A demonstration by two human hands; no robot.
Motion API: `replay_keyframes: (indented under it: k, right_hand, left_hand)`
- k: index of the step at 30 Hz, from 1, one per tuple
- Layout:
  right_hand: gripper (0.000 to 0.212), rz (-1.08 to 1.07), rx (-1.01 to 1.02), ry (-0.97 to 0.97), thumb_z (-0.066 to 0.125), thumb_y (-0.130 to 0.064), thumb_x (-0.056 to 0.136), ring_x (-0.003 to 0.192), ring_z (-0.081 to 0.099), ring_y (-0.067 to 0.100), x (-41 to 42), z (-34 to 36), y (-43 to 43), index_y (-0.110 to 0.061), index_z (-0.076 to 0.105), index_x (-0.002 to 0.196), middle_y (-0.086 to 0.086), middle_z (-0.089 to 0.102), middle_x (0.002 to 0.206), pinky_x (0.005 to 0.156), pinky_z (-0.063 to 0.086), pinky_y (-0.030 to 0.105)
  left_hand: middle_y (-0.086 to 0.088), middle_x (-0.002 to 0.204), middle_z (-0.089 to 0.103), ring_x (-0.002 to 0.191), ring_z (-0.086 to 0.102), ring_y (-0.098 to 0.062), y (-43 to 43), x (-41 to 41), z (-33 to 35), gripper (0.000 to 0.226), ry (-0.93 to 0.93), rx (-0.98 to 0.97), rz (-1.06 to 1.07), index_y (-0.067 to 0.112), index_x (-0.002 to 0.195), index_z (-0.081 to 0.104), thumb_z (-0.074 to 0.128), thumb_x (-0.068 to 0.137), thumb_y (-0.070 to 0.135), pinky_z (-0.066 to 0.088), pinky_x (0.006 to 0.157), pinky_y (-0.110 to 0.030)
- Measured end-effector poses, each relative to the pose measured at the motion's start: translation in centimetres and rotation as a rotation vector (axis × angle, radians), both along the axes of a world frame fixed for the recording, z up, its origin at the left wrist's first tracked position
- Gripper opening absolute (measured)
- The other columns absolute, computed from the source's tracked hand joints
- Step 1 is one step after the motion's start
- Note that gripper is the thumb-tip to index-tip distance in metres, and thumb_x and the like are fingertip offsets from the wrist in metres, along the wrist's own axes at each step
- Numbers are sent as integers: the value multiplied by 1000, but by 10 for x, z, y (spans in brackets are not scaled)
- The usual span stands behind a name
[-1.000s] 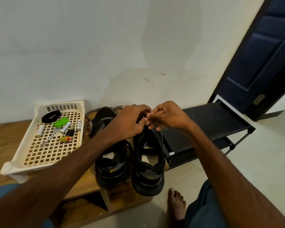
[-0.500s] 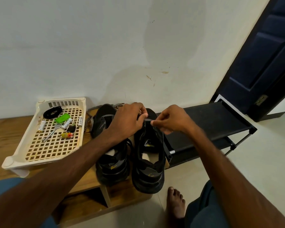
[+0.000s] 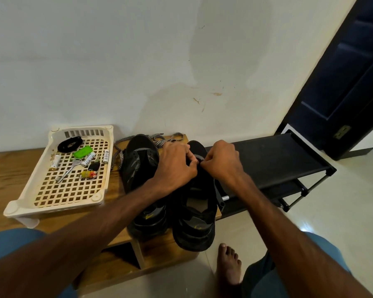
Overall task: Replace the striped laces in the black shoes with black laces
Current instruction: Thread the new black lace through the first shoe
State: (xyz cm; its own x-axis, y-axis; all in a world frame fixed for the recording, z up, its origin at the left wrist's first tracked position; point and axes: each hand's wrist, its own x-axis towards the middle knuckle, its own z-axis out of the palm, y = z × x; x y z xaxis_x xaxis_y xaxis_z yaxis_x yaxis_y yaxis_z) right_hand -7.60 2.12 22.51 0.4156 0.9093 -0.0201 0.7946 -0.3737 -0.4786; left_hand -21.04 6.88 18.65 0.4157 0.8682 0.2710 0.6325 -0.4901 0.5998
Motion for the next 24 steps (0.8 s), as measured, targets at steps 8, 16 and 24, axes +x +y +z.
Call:
replay_keyframes:
  k: [8,16,24]
  right_hand:
    - [4,-24,27,315,79,-11,88,75,76,17,23,-7,-6,-8,81,85,9,77,82,68,64,28]
    - [7,-31,21,649,76,-5,89,75,77,13,32,-5,-14,1,78,92,10,79,86,58,57,18]
    - [6,1,13,680,75,-5,90,77,78,13,34,-5,-13,-2,79,92,9,79,86,58,57,17]
  left_hand:
    - [-1,130,63,128,42,-21,-2,12,-6,8,16,-64,66,16,86,79,72,84,21,28,92,-23]
    - [-2,125,60,122,41,-22,-5,18,-6,10,32,-95,145,13,88,75,72,81,19,40,87,-30]
    - [-2,131,58,127,39,-23,-6,21,-1,14,88,-117,116,14,94,77,77,86,25,44,94,-35]
